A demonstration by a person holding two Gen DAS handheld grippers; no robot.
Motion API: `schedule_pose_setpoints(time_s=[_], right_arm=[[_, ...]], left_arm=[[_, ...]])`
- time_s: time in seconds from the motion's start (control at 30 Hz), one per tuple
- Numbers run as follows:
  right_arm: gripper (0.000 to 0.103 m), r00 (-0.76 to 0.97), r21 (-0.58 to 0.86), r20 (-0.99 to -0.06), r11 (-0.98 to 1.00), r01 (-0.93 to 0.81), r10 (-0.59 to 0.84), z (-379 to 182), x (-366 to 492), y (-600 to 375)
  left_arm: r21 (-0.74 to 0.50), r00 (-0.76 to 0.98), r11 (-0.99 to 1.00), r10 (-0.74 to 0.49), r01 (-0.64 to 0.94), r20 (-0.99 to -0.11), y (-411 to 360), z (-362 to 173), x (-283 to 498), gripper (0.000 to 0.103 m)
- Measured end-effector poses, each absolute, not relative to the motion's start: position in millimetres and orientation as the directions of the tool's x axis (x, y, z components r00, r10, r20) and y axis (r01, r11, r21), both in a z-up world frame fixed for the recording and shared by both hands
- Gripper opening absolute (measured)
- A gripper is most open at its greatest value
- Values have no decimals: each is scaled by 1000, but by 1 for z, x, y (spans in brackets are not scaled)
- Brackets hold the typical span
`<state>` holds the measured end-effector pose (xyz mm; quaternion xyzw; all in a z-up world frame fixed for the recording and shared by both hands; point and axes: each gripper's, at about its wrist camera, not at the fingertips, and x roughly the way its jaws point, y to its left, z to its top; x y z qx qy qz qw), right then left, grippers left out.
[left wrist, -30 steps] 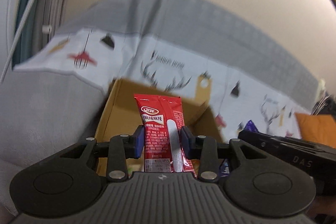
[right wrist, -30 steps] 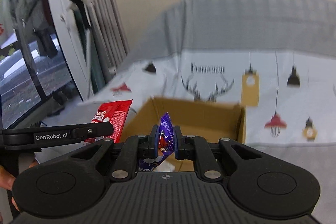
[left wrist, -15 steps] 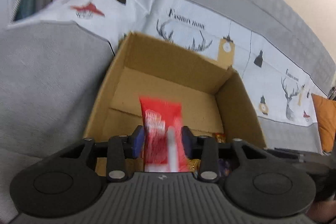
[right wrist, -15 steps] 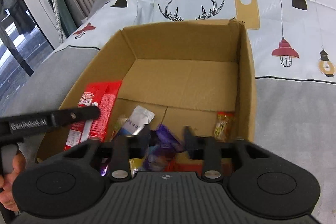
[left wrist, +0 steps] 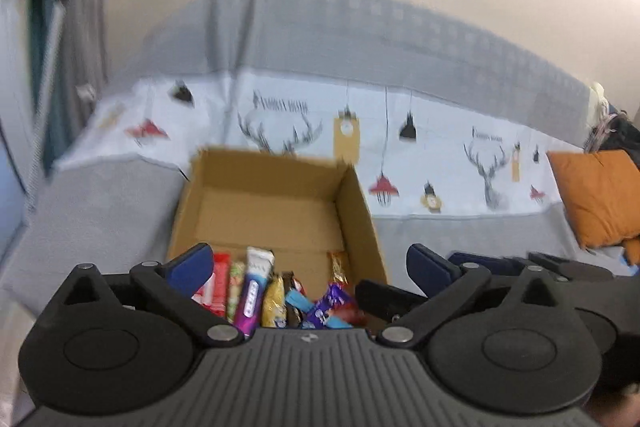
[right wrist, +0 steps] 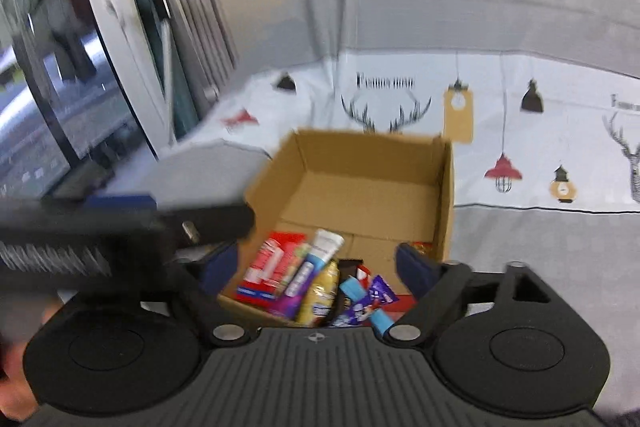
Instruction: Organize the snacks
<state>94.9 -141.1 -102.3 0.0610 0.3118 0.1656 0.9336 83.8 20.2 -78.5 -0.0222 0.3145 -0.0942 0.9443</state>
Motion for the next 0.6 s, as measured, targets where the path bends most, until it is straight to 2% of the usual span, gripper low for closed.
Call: schedule_pose_setpoints(time_s=[0.1,0.27,0.43,0.6], right_arm=[[94,781,215,-529,943,-256,332,-78,61,-148],[100,810,198,-517,959,-202,277,-42,15,-161],[102,835,188,-508,973,-132,212,-20,-14,-170],[102,813,250,-529,960,-125,244,-14,-21,-177]], left_arm=[[-112,809,989,-147,100,-570,10,-52,46,103],[-119,786,992,-46,-36,-616,-6,-13,6,103],[-46,826,999,-38,15,-563,-16,17,-25,103],[9,830,1000,17,-14,-557,-20,28,-41,103]])
